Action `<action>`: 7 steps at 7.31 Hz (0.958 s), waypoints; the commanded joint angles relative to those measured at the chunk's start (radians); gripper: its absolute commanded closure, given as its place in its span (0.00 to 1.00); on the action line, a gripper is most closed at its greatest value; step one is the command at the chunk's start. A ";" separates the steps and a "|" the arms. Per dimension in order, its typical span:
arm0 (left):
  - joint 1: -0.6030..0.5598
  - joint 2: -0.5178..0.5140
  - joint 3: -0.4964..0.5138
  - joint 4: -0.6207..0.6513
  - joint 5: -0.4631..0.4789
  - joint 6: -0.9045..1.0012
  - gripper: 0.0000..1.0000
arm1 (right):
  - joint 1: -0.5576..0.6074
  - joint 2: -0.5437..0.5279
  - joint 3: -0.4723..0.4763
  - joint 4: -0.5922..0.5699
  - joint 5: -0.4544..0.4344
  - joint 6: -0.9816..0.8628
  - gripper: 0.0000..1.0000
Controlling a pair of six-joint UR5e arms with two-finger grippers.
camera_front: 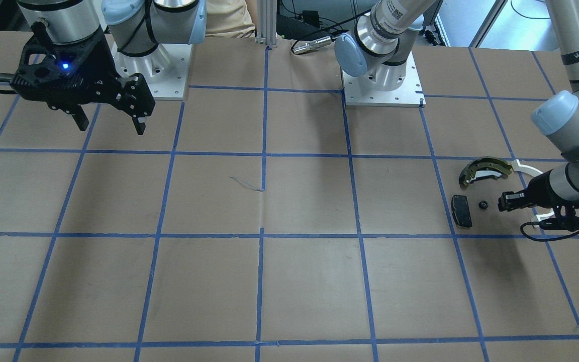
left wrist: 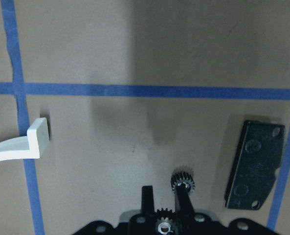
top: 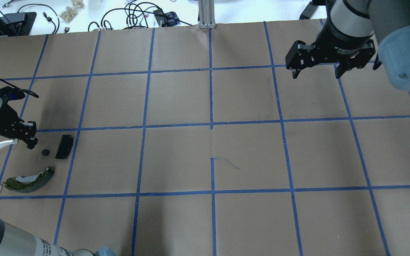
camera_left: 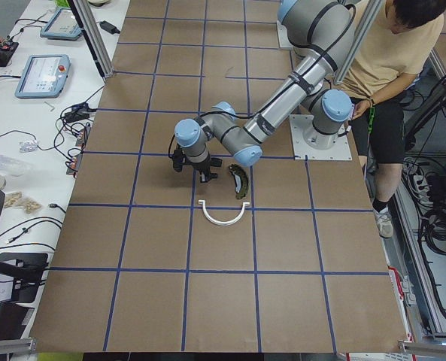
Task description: Place bearing gear from tray to pile
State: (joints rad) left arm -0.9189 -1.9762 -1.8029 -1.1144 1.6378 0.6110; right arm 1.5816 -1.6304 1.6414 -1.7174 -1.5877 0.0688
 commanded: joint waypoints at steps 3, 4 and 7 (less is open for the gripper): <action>0.000 -0.013 -0.093 0.167 0.007 0.006 1.00 | 0.000 0.000 0.000 0.001 0.000 0.000 0.00; 0.000 -0.010 -0.093 0.168 0.008 0.006 1.00 | 0.000 0.000 0.000 0.001 0.000 -0.001 0.00; -0.003 0.011 -0.116 0.165 0.008 0.004 1.00 | 0.000 0.000 0.002 0.001 0.000 -0.001 0.00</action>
State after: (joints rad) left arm -0.9217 -1.9756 -1.9069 -0.9490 1.6455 0.6154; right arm 1.5815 -1.6306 1.6422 -1.7165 -1.5877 0.0686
